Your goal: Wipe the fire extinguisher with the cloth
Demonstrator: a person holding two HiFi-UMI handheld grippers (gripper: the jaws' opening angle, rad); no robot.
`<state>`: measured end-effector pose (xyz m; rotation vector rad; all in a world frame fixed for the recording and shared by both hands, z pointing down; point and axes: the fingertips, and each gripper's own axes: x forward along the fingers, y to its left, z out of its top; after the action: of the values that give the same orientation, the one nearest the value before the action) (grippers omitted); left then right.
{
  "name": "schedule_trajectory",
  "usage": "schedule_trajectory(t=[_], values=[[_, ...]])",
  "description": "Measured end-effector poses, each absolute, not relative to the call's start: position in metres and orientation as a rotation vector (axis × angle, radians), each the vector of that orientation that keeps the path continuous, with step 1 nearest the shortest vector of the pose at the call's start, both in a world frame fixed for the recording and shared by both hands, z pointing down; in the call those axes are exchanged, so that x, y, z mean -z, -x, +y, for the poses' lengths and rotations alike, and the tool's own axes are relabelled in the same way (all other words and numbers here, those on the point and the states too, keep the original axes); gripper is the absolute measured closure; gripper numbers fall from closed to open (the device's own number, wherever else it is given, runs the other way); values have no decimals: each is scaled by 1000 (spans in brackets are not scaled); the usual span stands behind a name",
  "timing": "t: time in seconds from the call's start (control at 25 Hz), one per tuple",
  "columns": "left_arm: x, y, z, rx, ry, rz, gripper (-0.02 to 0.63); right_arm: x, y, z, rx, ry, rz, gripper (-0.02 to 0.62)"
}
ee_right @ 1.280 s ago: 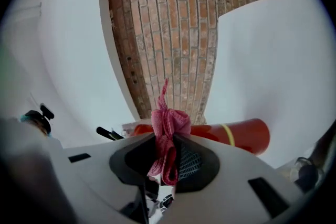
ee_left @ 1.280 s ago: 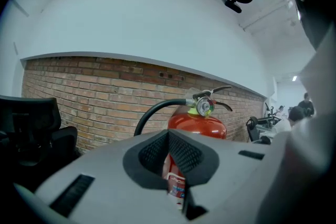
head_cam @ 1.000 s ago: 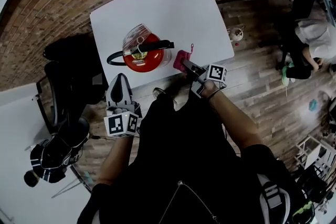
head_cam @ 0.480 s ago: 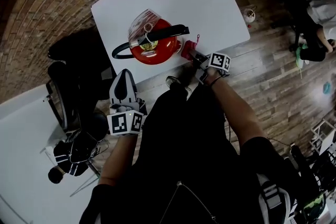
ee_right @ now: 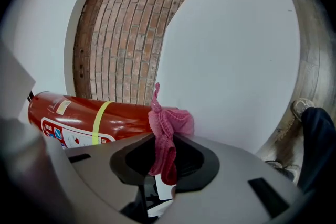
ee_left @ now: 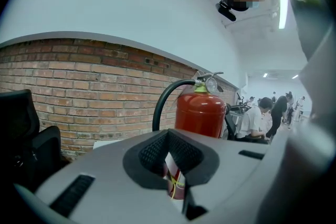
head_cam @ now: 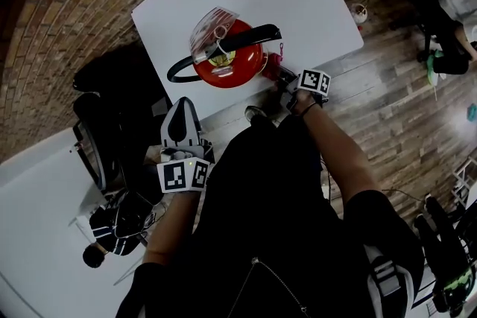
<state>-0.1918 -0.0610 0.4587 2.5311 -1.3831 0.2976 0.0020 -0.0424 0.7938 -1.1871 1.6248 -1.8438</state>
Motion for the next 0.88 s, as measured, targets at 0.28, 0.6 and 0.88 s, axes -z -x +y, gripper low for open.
schedule_trajectory(t=[0.28,0.6,0.88], values=[[-459,193,-58,-294,-2564,-1314,576,-765,0,-43,1794,1156,1603,495],[-446,184,-59,-246,-2580,-1307,577,-720,0,-40,1756,1109,1620,495],[-440,178,-60,-212,-2577,-1311,576,-688,-3,-41,1740,1077,1625,495]])
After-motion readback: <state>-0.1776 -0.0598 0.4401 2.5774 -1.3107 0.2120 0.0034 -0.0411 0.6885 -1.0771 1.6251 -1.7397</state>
